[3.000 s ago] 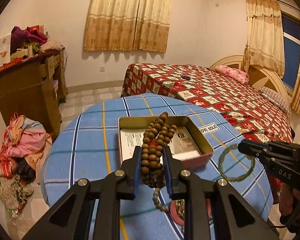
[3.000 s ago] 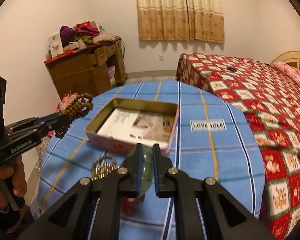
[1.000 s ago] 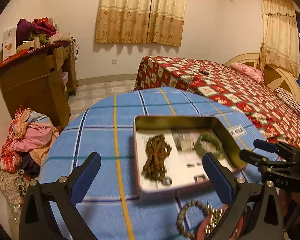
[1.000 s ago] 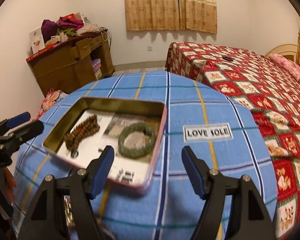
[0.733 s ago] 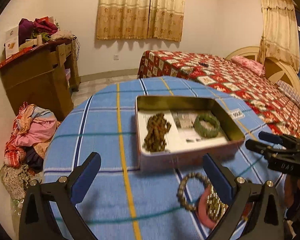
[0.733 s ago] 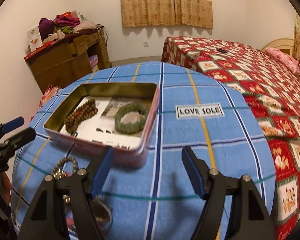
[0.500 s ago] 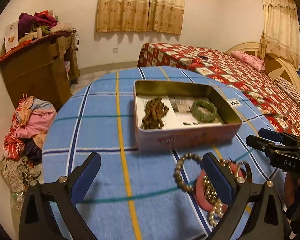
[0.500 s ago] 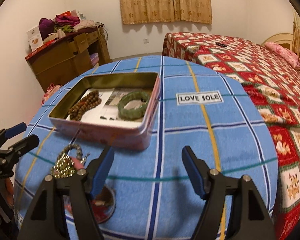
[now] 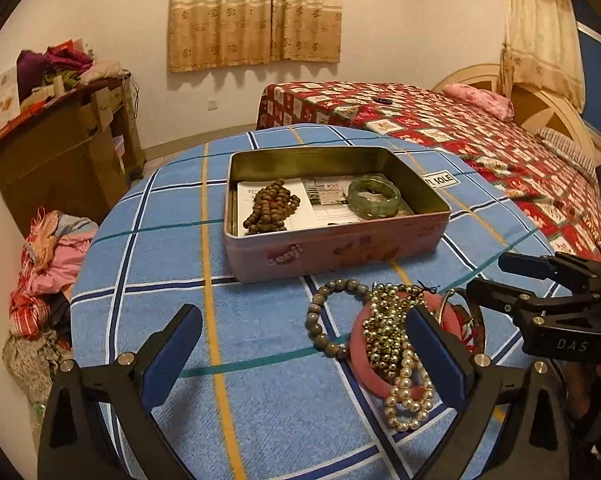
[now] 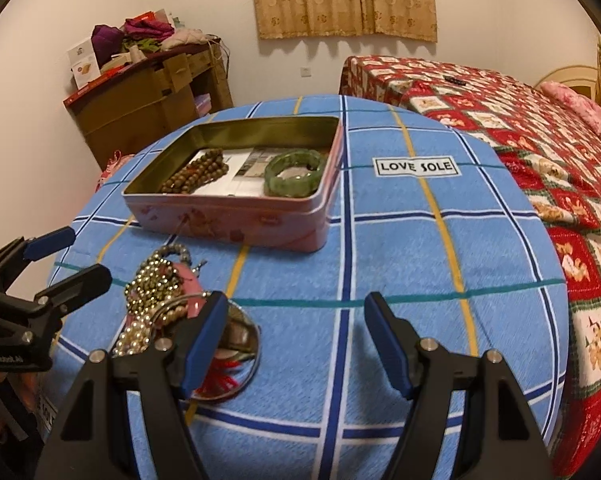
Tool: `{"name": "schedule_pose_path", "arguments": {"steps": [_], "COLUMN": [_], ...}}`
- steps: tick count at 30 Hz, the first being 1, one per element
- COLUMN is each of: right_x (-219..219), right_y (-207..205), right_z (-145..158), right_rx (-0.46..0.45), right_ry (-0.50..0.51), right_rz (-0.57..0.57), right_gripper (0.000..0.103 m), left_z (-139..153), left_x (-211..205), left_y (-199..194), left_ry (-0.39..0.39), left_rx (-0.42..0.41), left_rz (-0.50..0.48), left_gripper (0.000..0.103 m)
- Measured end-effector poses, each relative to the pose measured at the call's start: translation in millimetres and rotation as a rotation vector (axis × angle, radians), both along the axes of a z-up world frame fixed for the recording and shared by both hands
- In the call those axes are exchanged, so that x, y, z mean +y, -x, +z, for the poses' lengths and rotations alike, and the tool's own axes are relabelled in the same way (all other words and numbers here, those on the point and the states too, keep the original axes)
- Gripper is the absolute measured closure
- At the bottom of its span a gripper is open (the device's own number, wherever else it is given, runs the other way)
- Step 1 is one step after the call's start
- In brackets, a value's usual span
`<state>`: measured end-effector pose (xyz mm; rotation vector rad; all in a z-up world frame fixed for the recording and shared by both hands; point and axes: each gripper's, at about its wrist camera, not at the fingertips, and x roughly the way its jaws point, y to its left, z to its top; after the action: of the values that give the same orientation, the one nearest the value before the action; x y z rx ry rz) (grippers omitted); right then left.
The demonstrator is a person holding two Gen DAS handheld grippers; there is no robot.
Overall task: Organize jewelry
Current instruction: 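Move both open tools back to the remaining jewelry on the cloth, then grasp the gold bead necklace with the left tool while the right tool grasps the silver bangle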
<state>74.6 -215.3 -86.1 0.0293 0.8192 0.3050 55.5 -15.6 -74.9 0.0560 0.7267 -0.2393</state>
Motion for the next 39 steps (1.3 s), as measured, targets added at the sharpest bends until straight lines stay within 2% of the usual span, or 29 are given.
{"name": "schedule_pose_path", "arguments": {"steps": [9, 14, 15, 17, 19, 21, 23, 24, 26, 27, 28, 29, 34, 39], "right_x": [9.5, 11.5, 11.3, 11.2, 12.3, 14.6, 16.5, 17.4, 19.3, 19.6, 19.8, 19.7, 18.9, 15.9], "right_y": [6.9, 5.2, 4.7, 3.9, 3.3, 3.5, 3.0, 3.3, 5.2, 5.7, 6.4, 7.3, 10.2, 12.7], "right_z": [-10.4, -12.0, -12.4, -13.5, -13.3, -12.3, -11.5, -11.5, -11.3, -11.2, -10.9, -10.4, -7.4, 0.7], "right_rx": [0.021, 0.028, 0.031, 0.038, 0.038, 0.034, 0.037, 0.038, 0.039, 0.043, 0.041, 0.038, 0.025, -0.005], "right_ry": [0.018, 0.024, 0.020, 0.011, 0.006, 0.002, -0.013, -0.021, -0.044, -0.054, -0.056, -0.057, -0.074, -0.090], "right_rz": [0.035, 0.045, 0.045, 0.053, 0.061, 0.081, 0.101, 0.112, 0.135, 0.142, 0.145, 0.148, 0.156, 0.145], "right_gripper": [0.030, 0.030, 0.030, 0.035, 0.041, 0.046, 0.056, 0.063, 0.074, 0.079, 0.089, 0.091, 0.092, 0.092], "left_z": [-6.7, -8.6, -9.2, -12.2, -14.6, -17.1, -17.4, -16.7, -12.6, -9.8, -7.6, -4.8, 7.9, 32.1], "left_x": [-18.9, -25.7, -26.3, -28.2, -29.2, -31.6, -32.9, -34.9, -36.7, -36.2, -36.1, -35.0, -27.7, -16.8], "left_y": [0.2, -3.2, -4.0, -6.8, -8.1, -8.8, -6.8, -5.2, -1.0, 0.0, 0.5, 1.3, 2.4, 7.4], "left_ry": [-0.030, -0.036, -0.035, -0.036, -0.027, -0.030, -0.020, -0.016, -0.014, 0.003, 0.013, 0.019, 0.051, 0.087], "left_rx": [0.009, 0.017, 0.020, 0.039, 0.053, 0.067, 0.067, 0.066, 0.045, 0.040, 0.035, 0.028, 0.009, -0.048], "left_rz": [-0.054, -0.072, -0.076, -0.088, -0.100, -0.118, -0.130, -0.149, -0.160, -0.171, -0.176, -0.175, -0.172, -0.154], "left_gripper": [0.002, 0.006, 0.009, 0.022, 0.042, 0.055, 0.065, 0.080, 0.091, 0.094, 0.094, 0.094, 0.094, 0.094]}}
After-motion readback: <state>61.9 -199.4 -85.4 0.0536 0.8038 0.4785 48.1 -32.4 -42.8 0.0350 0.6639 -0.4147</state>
